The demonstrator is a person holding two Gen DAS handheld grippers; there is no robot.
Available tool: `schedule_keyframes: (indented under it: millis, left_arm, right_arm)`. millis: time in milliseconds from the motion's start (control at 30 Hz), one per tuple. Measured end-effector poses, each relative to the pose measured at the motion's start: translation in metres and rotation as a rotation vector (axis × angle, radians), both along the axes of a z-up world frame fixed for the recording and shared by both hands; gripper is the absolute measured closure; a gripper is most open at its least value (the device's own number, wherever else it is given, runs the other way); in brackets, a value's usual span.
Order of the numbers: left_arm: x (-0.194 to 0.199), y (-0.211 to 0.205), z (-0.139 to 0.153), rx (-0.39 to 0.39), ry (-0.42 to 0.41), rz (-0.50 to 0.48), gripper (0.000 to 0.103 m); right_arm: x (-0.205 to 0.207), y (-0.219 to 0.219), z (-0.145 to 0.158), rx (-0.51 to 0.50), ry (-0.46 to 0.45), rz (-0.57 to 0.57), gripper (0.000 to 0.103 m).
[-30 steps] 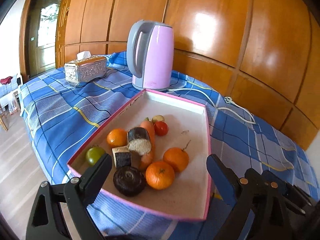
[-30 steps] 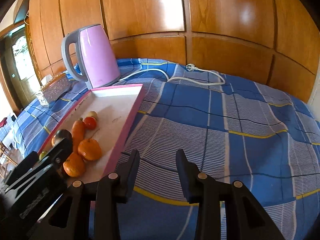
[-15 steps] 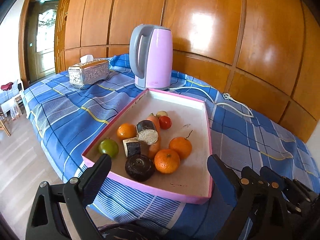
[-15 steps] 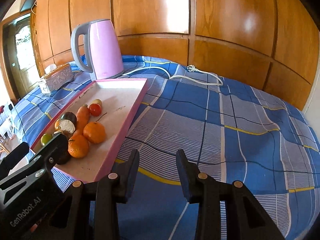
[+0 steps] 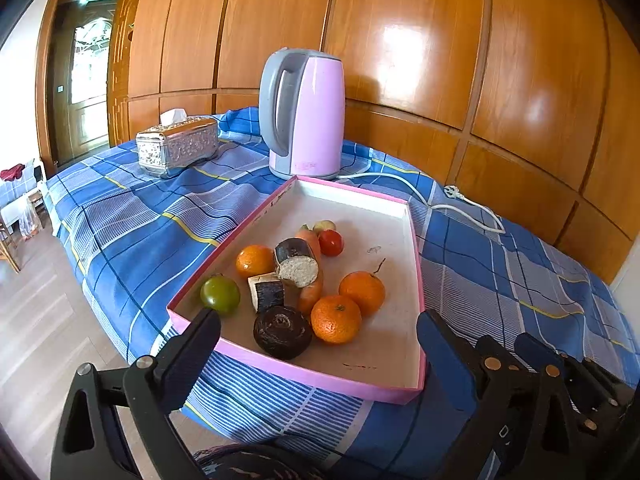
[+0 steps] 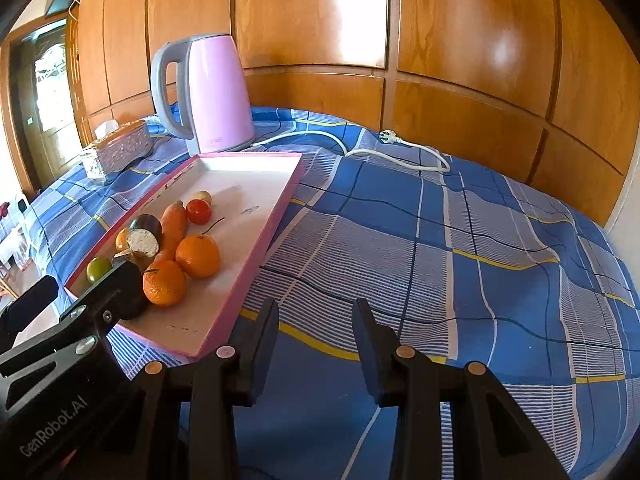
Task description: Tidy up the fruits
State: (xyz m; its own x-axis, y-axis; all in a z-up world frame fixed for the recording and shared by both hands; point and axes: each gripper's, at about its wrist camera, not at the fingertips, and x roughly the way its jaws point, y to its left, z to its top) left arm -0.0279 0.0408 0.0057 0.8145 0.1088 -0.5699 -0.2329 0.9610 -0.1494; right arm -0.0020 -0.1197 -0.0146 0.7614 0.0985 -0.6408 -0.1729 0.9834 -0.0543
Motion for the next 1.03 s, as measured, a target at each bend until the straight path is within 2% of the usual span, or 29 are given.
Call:
schedule_keyframes:
  millis: [1033]
  left_arm:
    - [0.001,-0.0021,0.0026,0.008,-0.018,-0.013,0.001]
  right_arm:
    - [0.0018,0.0016,-0.0018,0.0,0.009,0.005,0.065]
